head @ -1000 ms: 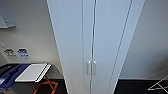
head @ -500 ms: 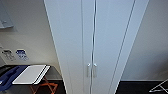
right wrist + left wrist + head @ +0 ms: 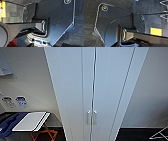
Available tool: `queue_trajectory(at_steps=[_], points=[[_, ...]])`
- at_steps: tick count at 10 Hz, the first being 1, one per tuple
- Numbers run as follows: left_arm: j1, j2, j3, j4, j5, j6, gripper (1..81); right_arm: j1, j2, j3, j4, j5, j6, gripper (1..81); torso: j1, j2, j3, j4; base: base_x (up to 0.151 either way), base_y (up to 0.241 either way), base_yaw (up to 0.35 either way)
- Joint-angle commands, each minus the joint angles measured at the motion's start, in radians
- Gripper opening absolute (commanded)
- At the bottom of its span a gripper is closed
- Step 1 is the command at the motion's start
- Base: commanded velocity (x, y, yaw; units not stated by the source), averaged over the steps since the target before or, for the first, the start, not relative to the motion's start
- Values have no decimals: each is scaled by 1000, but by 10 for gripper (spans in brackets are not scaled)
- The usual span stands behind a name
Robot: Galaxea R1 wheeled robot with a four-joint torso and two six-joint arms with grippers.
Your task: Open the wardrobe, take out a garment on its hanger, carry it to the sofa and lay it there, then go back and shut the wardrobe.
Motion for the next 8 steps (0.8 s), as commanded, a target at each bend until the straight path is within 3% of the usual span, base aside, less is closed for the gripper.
queue_trajectory(at_steps=[1,5,8], points=[[-40,-91,111,11,51,-1,811,76,-107,148,7,-57,1,811,0,0,0,0,0,0,0],[-122,-337,410,11,50,-2,811,223,-397,534,12,-49,15,811,0,0,0,0,0,0,0],[-243,-484,586,11,51,6,811,394,-531,748,12,-53,36,811,0,0,0,0,0,0,0]])
